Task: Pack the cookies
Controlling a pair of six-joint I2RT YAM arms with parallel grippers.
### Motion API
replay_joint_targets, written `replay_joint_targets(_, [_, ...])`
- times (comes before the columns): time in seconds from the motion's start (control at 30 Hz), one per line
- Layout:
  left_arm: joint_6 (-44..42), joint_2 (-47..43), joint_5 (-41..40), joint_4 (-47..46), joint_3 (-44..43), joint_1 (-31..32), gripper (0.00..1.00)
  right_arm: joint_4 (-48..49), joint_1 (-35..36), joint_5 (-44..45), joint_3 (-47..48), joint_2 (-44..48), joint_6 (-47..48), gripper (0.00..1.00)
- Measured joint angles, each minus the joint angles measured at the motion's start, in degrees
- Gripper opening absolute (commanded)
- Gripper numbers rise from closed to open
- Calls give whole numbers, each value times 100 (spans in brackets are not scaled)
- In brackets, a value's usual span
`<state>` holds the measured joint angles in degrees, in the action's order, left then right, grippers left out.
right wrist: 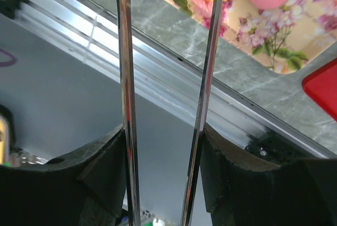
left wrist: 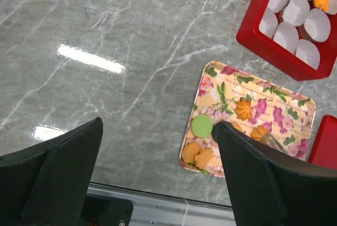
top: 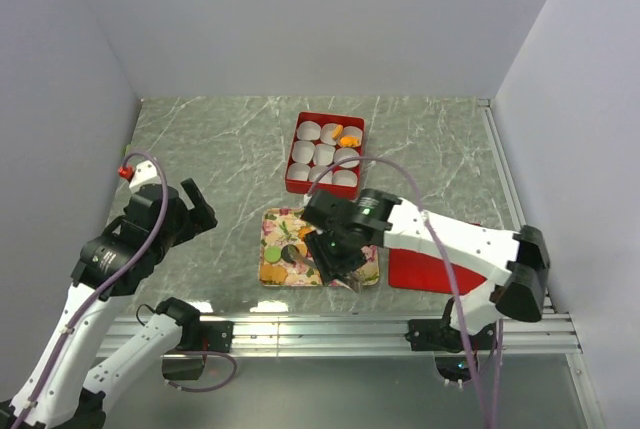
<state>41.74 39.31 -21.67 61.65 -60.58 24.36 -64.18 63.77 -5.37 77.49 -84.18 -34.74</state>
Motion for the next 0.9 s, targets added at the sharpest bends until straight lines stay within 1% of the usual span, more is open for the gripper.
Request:
replay_joint_targets(0.13, [-170,-201,-37,-109,92,0,98,-76,275,162,223,-669,-66,57])
replay_joint_targets(0.3, [-262,-343,-74,-149,92,0,99,-122,413,295,511,-1366,-109,57])
replay_joint_targets(0.4, [-317,-483,-72,-186,103,0,99,-240,424,330,713,-1574,-140,57])
replay_joint_targets(0.57, [-343,-815,-72,-225,107,0,99,-468,422,409,1325,-1895,-138,57])
replay_joint_targets(0.7, [-363,-861,-70,-229,111,0,99,-610,422,496,1764,-2212,-114,57])
replay_joint_targets(0.9, [-426,-859,-46,-238,118,0,99,-800,424,503,1862,-2376,-79,54])
